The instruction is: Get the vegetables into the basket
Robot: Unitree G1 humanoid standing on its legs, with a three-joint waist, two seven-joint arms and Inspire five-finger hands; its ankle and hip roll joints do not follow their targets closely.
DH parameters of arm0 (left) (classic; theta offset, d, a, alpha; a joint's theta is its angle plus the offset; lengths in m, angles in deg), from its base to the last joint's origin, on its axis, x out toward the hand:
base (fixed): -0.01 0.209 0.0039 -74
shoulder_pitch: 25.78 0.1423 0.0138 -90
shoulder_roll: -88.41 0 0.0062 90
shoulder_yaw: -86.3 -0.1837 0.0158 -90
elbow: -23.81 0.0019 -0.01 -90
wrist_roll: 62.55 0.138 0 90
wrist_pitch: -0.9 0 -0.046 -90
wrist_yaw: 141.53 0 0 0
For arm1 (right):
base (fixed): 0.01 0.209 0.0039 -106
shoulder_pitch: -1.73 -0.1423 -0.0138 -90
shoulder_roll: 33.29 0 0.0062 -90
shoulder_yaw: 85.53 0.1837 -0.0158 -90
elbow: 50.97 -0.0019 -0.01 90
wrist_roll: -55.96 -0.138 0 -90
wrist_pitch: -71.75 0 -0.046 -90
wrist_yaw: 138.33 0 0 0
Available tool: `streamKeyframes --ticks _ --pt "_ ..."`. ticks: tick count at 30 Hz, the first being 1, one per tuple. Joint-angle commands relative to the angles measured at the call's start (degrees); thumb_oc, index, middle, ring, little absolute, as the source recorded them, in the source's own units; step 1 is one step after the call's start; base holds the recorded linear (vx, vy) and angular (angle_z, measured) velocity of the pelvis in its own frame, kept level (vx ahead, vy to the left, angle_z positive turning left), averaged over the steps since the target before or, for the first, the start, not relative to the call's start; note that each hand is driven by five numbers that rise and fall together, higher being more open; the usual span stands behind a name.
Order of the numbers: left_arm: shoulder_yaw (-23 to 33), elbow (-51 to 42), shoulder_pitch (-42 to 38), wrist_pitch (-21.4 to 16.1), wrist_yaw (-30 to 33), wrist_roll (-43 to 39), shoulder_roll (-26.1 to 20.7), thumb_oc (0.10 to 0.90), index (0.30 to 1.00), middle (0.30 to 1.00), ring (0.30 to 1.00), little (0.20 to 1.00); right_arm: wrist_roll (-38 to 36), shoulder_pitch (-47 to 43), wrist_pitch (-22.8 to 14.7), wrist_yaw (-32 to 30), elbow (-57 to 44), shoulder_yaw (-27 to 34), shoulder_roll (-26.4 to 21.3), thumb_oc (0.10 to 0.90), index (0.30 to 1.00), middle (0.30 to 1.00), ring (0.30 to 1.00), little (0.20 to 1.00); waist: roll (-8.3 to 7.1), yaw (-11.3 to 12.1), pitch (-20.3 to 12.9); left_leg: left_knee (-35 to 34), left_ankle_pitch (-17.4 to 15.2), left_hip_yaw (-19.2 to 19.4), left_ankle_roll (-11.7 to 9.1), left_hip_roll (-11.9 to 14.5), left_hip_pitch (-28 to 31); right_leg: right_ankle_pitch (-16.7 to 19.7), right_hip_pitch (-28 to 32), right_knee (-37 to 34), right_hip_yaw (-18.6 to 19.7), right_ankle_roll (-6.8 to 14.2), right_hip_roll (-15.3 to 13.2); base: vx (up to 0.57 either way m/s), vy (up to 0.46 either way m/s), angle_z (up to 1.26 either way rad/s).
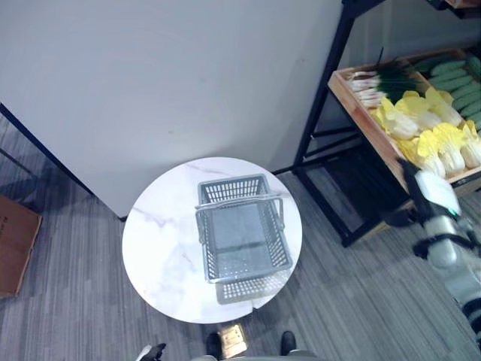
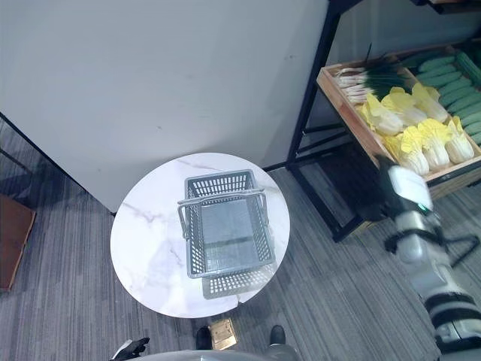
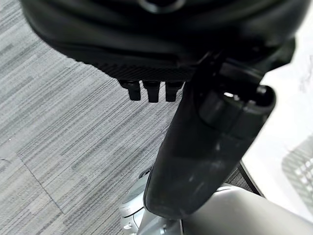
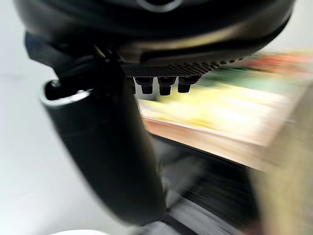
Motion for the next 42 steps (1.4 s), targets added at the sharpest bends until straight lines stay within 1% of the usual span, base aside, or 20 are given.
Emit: streamKeyframes --ticks 1,3,4,6,7,9,10,13,18,23,24,26,27,30,31,32,33,39,42 --pt "-0.4 2.93 -1.76 -0.79 0.23 -0.65 0.35 0.9 1.0 1.0 1.0 1.0 0.72 -8.89 -2.54 0.07 -1.34 -3.42 -2.43 0.9 1.0 1.0 1.0 1.0 -2.88 2.85 -0.91 0.1 -2.73 -0.72 -2.47 3.32 0.49 6.33 -4.88 -0.09 0.04 5.1 -5.12 0.02 -0.024 0.07" --pt "-0.59 3.45 -1.67 -0.53 0.28 -1.06 0.24 0.9 1.0 1.0 1.0 1.0 -0.23 -13.4 -3.24 2.23 -4.56 -8.55 -0.73 0.9 1.0 1.0 1.0 1.0 -3.13 3.61 -1.02 0.1 -2.7 -0.88 -2.56 3.36 0.39 5.98 -4.64 -0.09 -0.11 4.94 -4.96 0.02 -0.024 0.11" --pt "-0.67 3.38 -1.62 -0.36 0.29 -1.04 0.25 0.9 1.0 1.0 1.0 1.0 -0.88 -14.79 -3.52 2.74 -4.58 -10.21 0.06 0.9 1.0 1.0 1.0 1.0 -3.17 3.89 -0.99 0.1 -2.62 -0.97 -2.59 3.4 0.31 5.92 -4.58 -0.09 -0.28 4.91 -4.92 0.01 -0.025 0.1" --pt "-0.75 3.37 -1.48 -0.28 0.32 -1.17 0.28 0.9 1.0 1.0 1.0 1.0 -1.65 -15.9 -3.61 3.29 -4.53 -11.48 0.79 0.9 1.0 1.0 1.0 1.0 -3.21 4.1 -0.97 0.1 -2.56 -1.13 -2.61 3.4 0.2 5.84 -4.55 -0.09 -0.41 4.88 -4.88 0.0 -0.02 0.05" --pt "-1.29 3.33 -1.34 0.06 0.44 -1.37 0.13 0.9 1.0 1.0 1.0 1.0 -4.17 -20.9 -3.6 5.03 -2.11 -16.77 3.97 0.9 1.0 1.0 1.0 1.0 -3.35 5.13 -0.56 0.1 -2.24 -1.58 -2.75 3.57 -0.29 5.64 -4.54 -0.09 -0.89 4.74 -4.74 -0.01 -0.023 0.07" --pt "-1.19 3.32 -1.34 0.07 0.44 -1.37 0.17 0.9 1.0 1.0 1.0 1.0 -4.2 -21.1 -3.64 5.0 -1.99 -16.95 4.03 0.9 1.0 1.0 1.0 1.0 -3.31 4.99 -0.54 0.1 -2.23 -1.62 -2.75 3.57 -0.3 5.64 -4.52 -0.09 -0.94 4.74 -4.74 -0.01 -0.02 0.08" --pt "-1.46 3.42 -1.3 0.12 0.63 -1.46 0.19 0.9 1.0 1.0 1.0 1.0 -4.86 -24.38 -3.38 5.75 0.07 -20.17 6.38 0.9 1.0 1.0 1.0 1.0 -3.52 5.61 -0.09 0.1 -2.03 -2.0 -2.83 3.67 -0.71 5.62 -4.65 -0.09 -1.06 4.56 -4.6 -0.02 -0.027 0.17" --pt "-1.9 3.29 -1.46 0.2 0.94 -1.97 0.37 0.9 1.0 1.0 1.0 1.0 -6.05 -29.0 -2.83 6.04 3.36 -23.49 9.6 0.9 1.0 1.0 1.0 1.0 -3.81 6.36 0.8 0.1 -1.53 -2.46 -2.96 3.99 -1.62 5.69 -5.17 -0.09 -1.36 4.41 -4.35 -0.04 -0.035 0.18" --pt "-2.11 3.18 -2.29 0.27 1.75 -2.98 0.31 0.9 1.0 1.0 1.0 1.0 -7.97 -33.69 -1.76 6.48 8.21 -26.08 13.58 0.9 1.0 1.0 1.0 1.0 -4.41 7.4 2.33 0.1 -0.57 -3.44 -3.15 4.4 -3.53 5.99 -6.41 -0.09 -1.89 4.1 -3.91 -0.04 -0.038 0.05" --pt "-2.37 2.96 -2.95 0.39 2.28 -2.87 0.07 0.9 1.0 1.0 1.0 1.0 -7.58 -38.16 -0.93 6.29 14.96 -29.04 16.28 0.9 1.0 1.0 1.0 1.0 -5.1 8.32 3.66 0.1 0.11 -4.45 -3.38 4.85 -5.04 6.03 -7.33 -0.09 -2.44 3.78 -3.37 -0.02 -0.04 0.08" --pt "-2.44 2.88 -3.26 0.35 2.48 -3.06 -0.08 0.9 1.0 1.0 1.0 1.0 -7.73 -39.45 -0.45 5.99 18.13 -29.25 16.82 0.9 1.0 1.0 1.0 1.0 -5.24 8.63 4.03 0.1 0.41 -4.68 -3.45 4.96 -5.58 6.05 -7.71 -0.09 -2.46 3.67 -3.23 -0.03 -0.03 0.05" --pt "-2.42 2.89 -3.43 0.26 2.57 -3.23 -0.16 0.9 1.0 1.0 1.0 1.0 -7.73 -40.02 -0.27 5.87 19.5 -29.39 17.06 0.9 1.0 1.0 1.0 1.0 -5.33 8.74 4.23 0.1 0.5 -4.78 -3.47 5.02 -5.81 6.09 -7.89 -0.09 -2.45 3.61 -3.15 0.0 0.0 0.0" --pt "-2.44 2.83 -3.68 0.27 2.77 -3.35 -0.16 0.9 1.0 1.0 1.0 1.0 -8.08 -40.72 0.06 5.48 22.61 -29.2 17.76 0.9 1.0 1.0 1.0 1.0 -5.34 8.96 4.52 0.1 0.67 -4.99 -3.52 5.11 -6.14 6.09 -8.12 -0.09 -2.51 3.51 -3.05 0.0 0.0 0.0" --pt "-2.58 3.0 -4.03 0.22 2.88 -3.36 -0.18 0.9 1.0 1.0 1.0 1.0 -8.12 -41.21 0.24 5.18 24.58 -29.09 18.19 0.9 1.0 1.0 1.0 1.0 -5.41 9.03 4.79 0.1 0.81 -5.09 -3.56 5.1 -6.38 6.07 -8.26 -0.09 -2.61 3.44 -2.93 0.0 -0.005 0.01" --pt "-2.56 3.13 -4.15 0.27 2.89 -3.31 -0.18 0.9 1.0 1.0 1.0 1.0 -8.08 -41.29 0.29 4.99 25.46 -28.97 18.41 0.769 0.816 0.816 0.816 0.816 -5.46 9.06 4.83 0.1 0.84 -5.14 -3.57 5.09 -6.41 6.05 -8.31 -0.09 -2.59 3.41 -2.89 0.0 0.0 0.0" --pt "-2.53 3.21 -4.26 0.34 2.9 -3.16 -0.09 0.9 1.0 1.0 1.0 1.0 -8.11 -41.23 0.38 4.97 27.74 -28.84 18.7 0.745 0.783 0.783 0.783 0.783 -5.46 9.16 4.8 0.1 0.81 -5.2 -3.58 5.11 -6.48 5.99 -8.31 -0.09 -2.62 3.36 -2.88 0.0 0.0 0.0" --pt "-2.44 3.22 -4.3 0.4 2.87 -3.04 -0.02 0.9 1.0 1.0 1.0 1.0 -8.47 -40.66 0.54 5.07 27.92 -28.39 18.93 0.4 0.3 0.3 0.3 0.3 -5.45 9.17 4.76 0.1 0.8 -5.26 -3.56 5.1 -6.43 5.96 -8.22 -0.09 -2.58 3.31 -2.87 0.0 0.0 0.0" --pt "-2.18 3.24 -3.99 0.63 2.64 -2.17 0.13 0.9 1.0 1.0 1.0 1.0 -7.88 -38.01 0.03 6.04 25.22 -28.66 19.13 0.4 0.3 0.3 0.3 0.3 -5.46 8.65 4.31 0.1 0.31 -5.02 -3.53 5.22 -5.77 5.51 -7.82 -0.09 -2.18 3.26 -2.77 0.0 0.0 0.0" --pt "-1.76 3.27 -3.93 0.76 2.77 -1.83 -0.02 0.9 1.0 1.0 1.0 1.0 -7.81 -35.93 -0.35 6.51 19.75 -28.42 18.22 0.4 0.3 0.3 0.3 0.3 -5.37 8.09 3.85 0.1 -0.17 -4.43 -3.49 5.27 -4.75 5.19 -7.18 -0.09 -1.82 3.32 -2.86 0.0 0.0 0.0"
